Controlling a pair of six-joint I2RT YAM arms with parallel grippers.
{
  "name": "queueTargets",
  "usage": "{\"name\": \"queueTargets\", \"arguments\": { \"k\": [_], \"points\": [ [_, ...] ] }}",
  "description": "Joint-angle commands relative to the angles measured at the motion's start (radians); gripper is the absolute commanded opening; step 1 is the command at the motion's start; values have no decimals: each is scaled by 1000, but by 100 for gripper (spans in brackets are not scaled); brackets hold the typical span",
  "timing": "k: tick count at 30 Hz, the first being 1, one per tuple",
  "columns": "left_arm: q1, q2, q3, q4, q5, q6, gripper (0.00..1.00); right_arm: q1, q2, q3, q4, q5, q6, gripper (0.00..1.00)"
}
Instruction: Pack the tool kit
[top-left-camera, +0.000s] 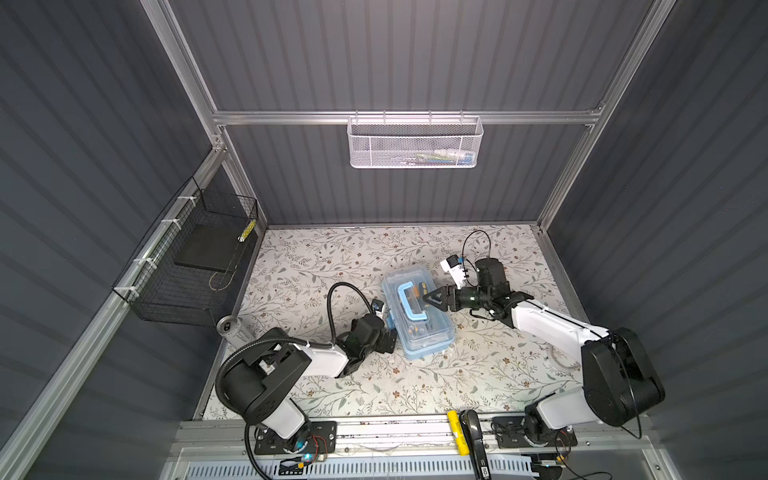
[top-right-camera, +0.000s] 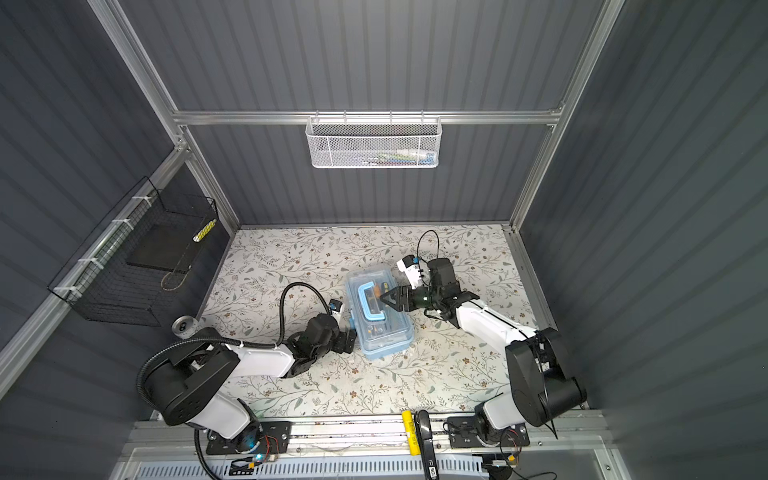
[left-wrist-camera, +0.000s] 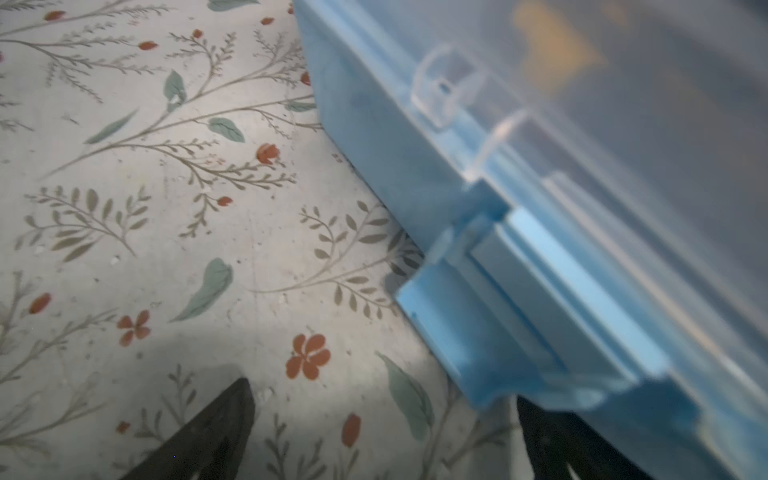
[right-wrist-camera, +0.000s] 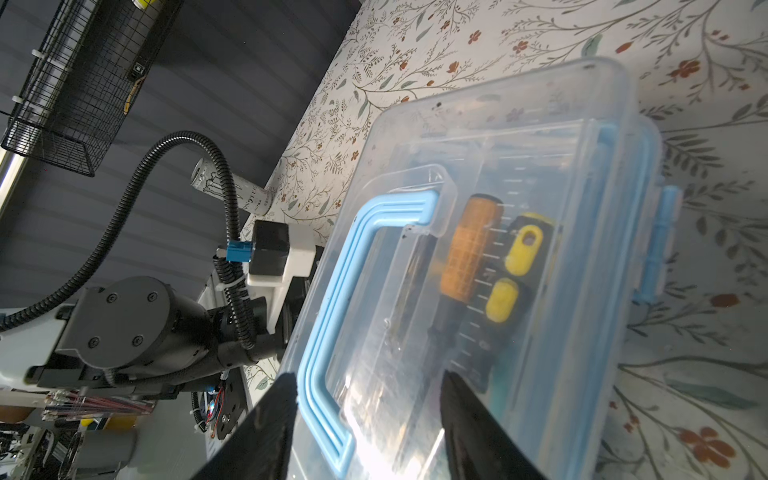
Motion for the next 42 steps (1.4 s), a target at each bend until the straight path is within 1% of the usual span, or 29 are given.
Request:
{"name": "queueTargets", "arguments": {
  "k": [1,3,5,12,15,18,20,25,29,32,33,38,40,42],
  "points": [
    [-2,24,44,19,-88,13,99,-4,29,-36,-125,31,3,58],
    [-2,19,52,-1,-159,-4,99,-4,30,-38,-123,30,3,58],
    [-2,2,66,-56,-219,-25,99,-4,29,-39,-122,31,2,58],
    [-2,-68,66,-138,-302,-60,99,-5,34,-44,-108,25,7,58],
    [-2,-81,65,-141,-313,-63,99,-5,34,-45,-102,21,9,58],
    [-1,-75,82,-127,-274,-78,99,-5,36,-44,-94,16,11,58],
    [0,-78,99,-123,-224,-105,99,-5,38,-44,-92,13,11,58],
    [10,-132,99,-112,-100,-209,93,-5,38,-50,-75,11,13,58],
    [37,-173,63,-71,-9,-305,89,-5,44,-53,-63,-6,16,58],
    [57,-181,37,-39,23,-360,88,-5,38,-59,-53,-10,17,58],
    [69,-177,27,-17,46,-376,88,-5,36,-63,-48,-11,18,58],
    [157,-120,-34,180,252,-528,86,-5,28,-77,-34,-20,20,58],
    [165,-96,-49,250,300,-562,84,-5,23,-84,-29,-19,22,58],
    [165,-83,-52,277,334,-581,83,-5,18,-91,-25,-21,23,58]
  ]
}}
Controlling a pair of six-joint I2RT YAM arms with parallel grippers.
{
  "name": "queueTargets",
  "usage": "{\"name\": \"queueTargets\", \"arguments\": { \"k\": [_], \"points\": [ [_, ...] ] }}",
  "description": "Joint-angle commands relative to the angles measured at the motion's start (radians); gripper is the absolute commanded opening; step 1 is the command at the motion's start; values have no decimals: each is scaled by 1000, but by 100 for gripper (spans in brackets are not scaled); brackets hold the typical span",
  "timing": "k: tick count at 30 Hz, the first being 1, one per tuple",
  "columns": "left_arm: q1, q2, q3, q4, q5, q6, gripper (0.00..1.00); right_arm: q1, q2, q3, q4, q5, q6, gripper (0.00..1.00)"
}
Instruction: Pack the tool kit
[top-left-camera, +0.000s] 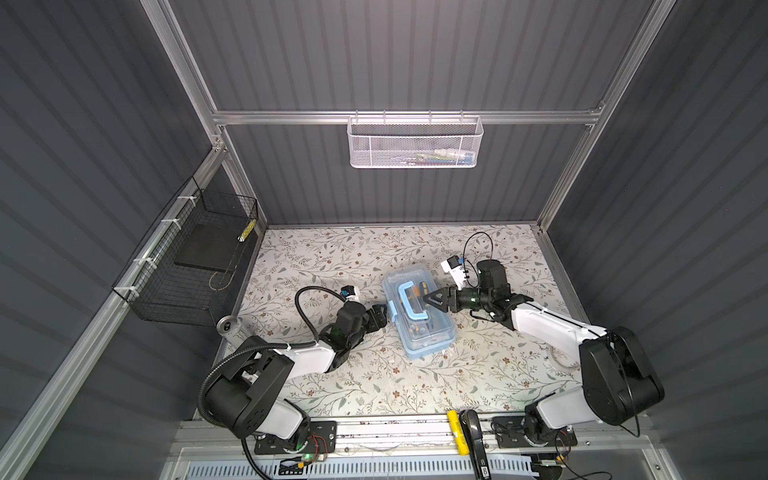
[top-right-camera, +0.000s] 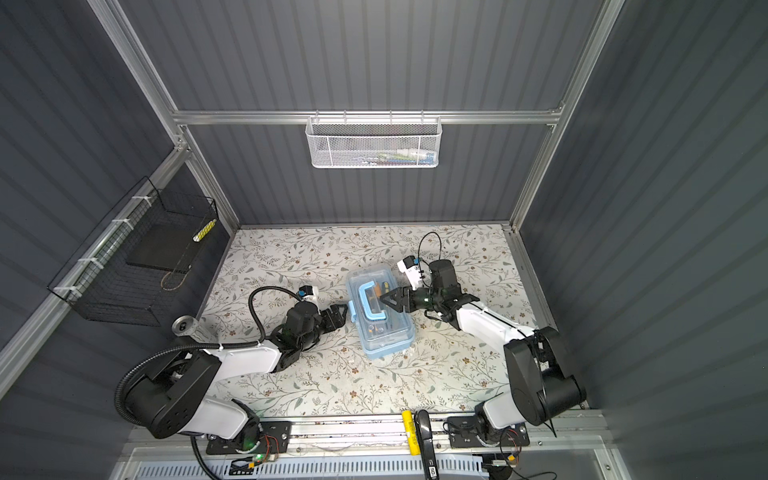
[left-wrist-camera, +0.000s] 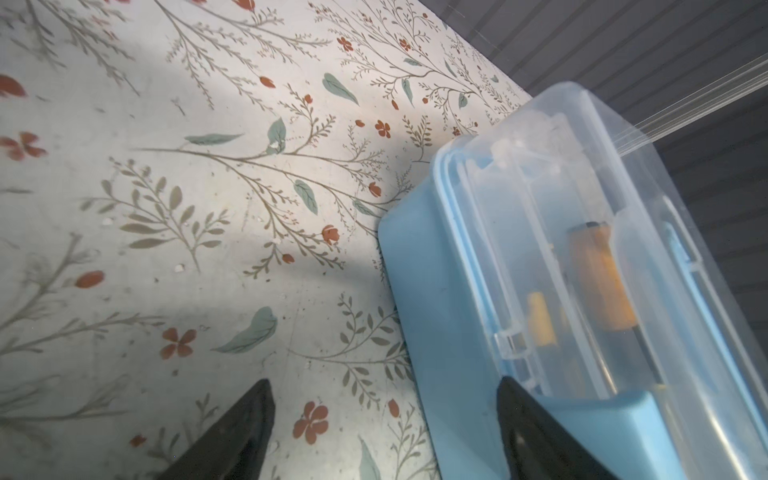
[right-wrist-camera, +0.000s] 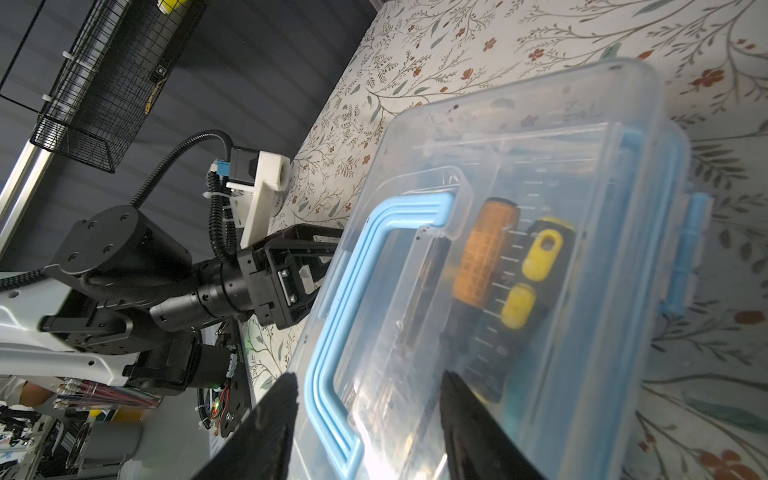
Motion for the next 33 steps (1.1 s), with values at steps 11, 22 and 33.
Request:
{"name": "queueTargets", "arguments": {
  "k": [11,22,33],
  "points": [
    [-1,-40,-65,179,174,-103,79,0,-9,-67,-115,24,11,58],
    [-2,-61,-79,216,203,-85,70,0,-5,-61,-118,25,14,58],
    [-3,-39,-91,296,251,-98,50,0,-2,-61,-118,26,16,58]
  ]
}}
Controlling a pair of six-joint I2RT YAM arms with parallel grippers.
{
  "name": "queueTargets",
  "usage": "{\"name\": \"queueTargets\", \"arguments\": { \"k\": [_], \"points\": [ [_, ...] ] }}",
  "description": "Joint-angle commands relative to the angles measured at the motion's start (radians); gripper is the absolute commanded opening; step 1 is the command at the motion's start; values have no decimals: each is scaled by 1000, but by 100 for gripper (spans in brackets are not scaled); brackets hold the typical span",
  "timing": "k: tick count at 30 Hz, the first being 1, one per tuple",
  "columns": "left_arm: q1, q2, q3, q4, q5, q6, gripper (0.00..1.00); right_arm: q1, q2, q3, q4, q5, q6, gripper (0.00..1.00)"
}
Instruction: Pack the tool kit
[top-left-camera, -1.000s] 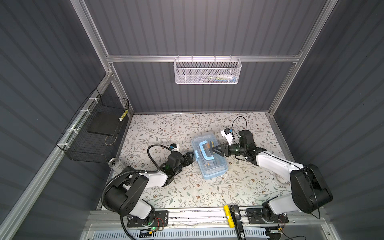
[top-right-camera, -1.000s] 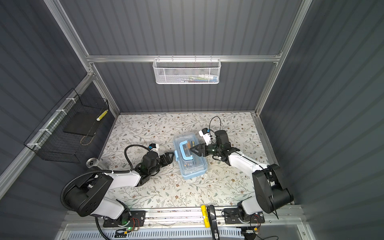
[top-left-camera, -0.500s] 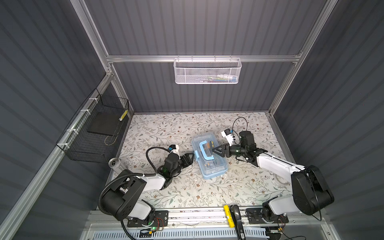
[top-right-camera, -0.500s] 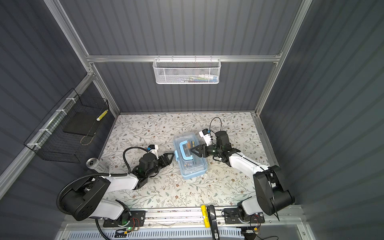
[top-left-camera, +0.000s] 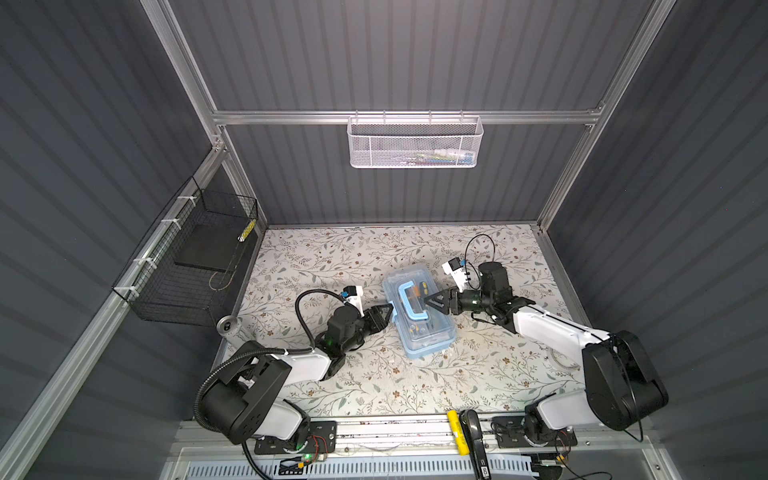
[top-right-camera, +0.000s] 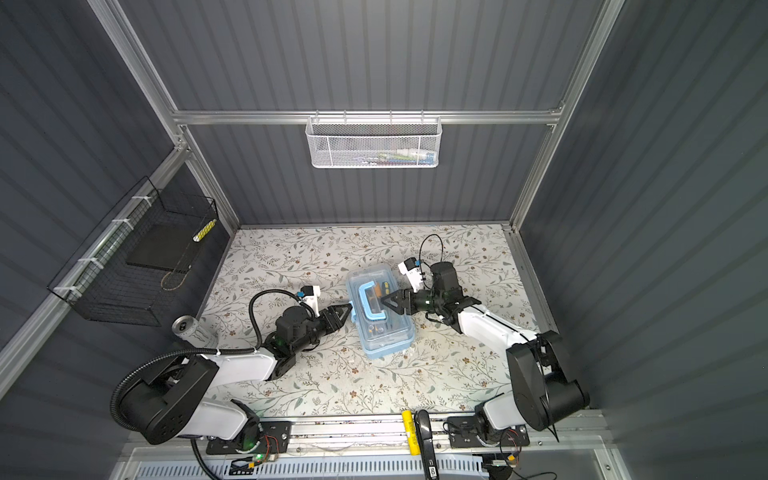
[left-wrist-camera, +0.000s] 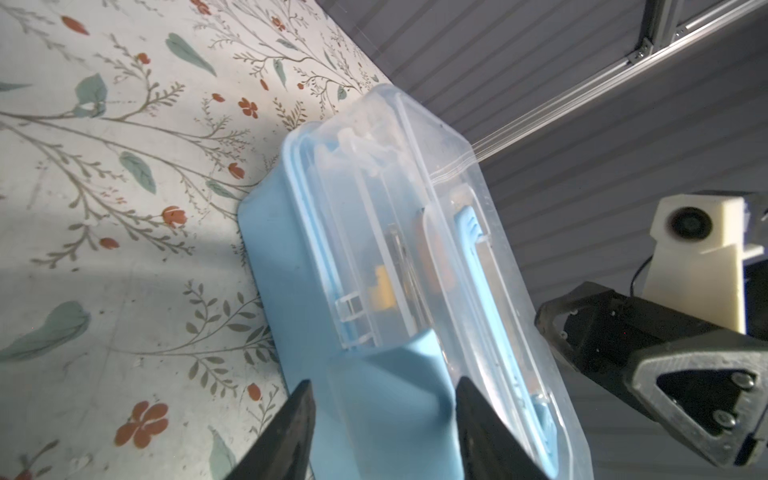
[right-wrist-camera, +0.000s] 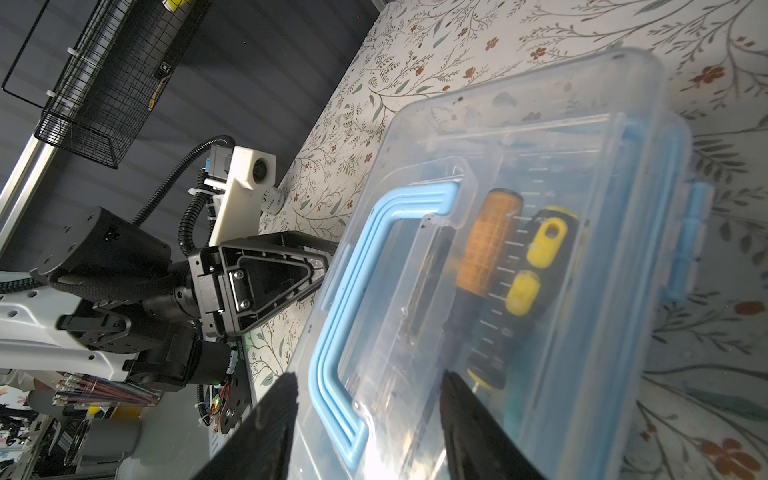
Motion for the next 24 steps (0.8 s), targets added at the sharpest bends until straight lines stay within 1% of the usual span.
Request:
{"name": "queueTargets", "arguments": {
  "k": [1,9,11,13,24],
  "points": [
    [-4,8,-16,44,36,10,47,-1,25,-36,-126,26,15,58],
    [-4,1,-30,27,35,18,46,0,30,-34,-121,23,18,58],
    [-4,-1,-33,28,34,18,41,0,31,-34,-121,25,18,58],
    [-4,-2,-35,29,35,17,40,-1,34,-34,-121,23,20,58],
    [-4,-22,-29,26,53,18,38,0,37,-38,-118,23,22,58]
  ]
}}
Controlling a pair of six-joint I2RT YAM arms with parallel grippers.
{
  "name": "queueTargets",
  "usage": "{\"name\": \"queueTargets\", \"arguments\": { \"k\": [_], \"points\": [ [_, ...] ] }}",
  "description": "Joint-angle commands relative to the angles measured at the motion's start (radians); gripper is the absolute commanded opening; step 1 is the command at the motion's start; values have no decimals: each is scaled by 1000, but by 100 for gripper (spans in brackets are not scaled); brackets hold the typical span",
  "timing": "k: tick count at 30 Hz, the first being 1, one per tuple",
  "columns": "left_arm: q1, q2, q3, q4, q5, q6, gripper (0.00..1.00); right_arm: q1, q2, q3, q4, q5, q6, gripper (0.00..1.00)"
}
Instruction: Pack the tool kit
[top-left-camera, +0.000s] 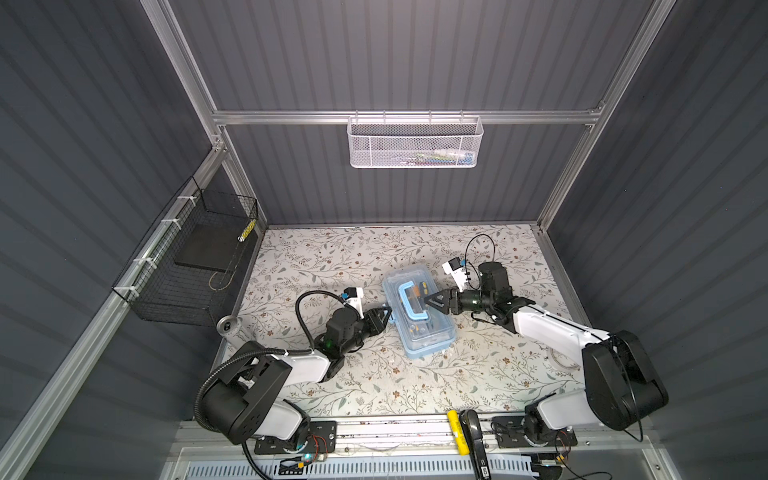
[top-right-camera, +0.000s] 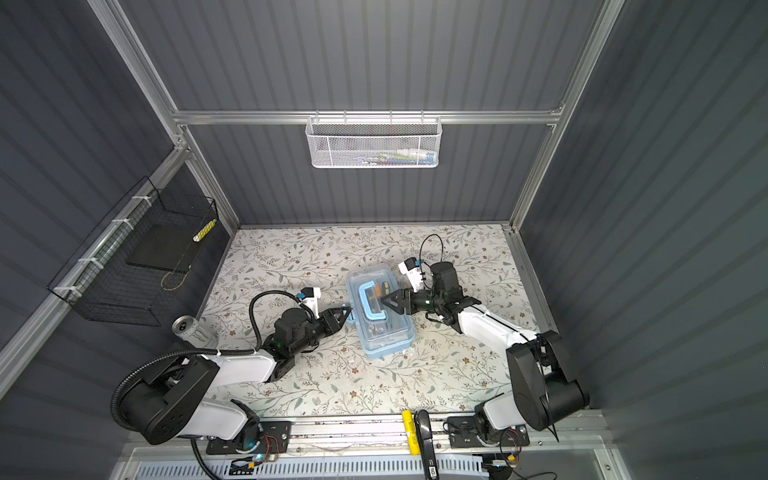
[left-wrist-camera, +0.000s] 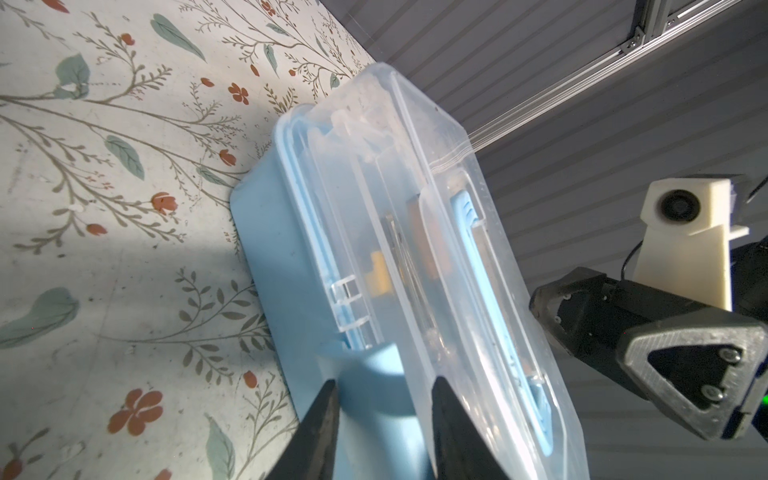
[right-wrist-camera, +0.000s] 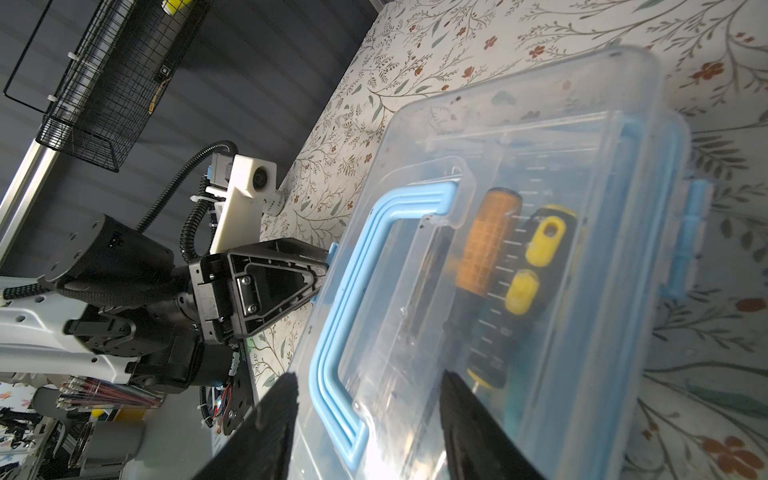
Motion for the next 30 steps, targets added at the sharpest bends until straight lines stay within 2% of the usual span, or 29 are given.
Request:
{"name": "queueTargets", "arguments": {
  "k": [1,11,30],
  "points": [
    [-3,-25,-8,6,30,18,39,0,37,-39,-119,23,10,58],
    [-3,-63,-2,-34,34,28,41,0,44,-37,-114,22,11,58],
    [-5,-25,2,-22,42,31,32,0,47,-35,-113,17,14,57]
  ]
}}
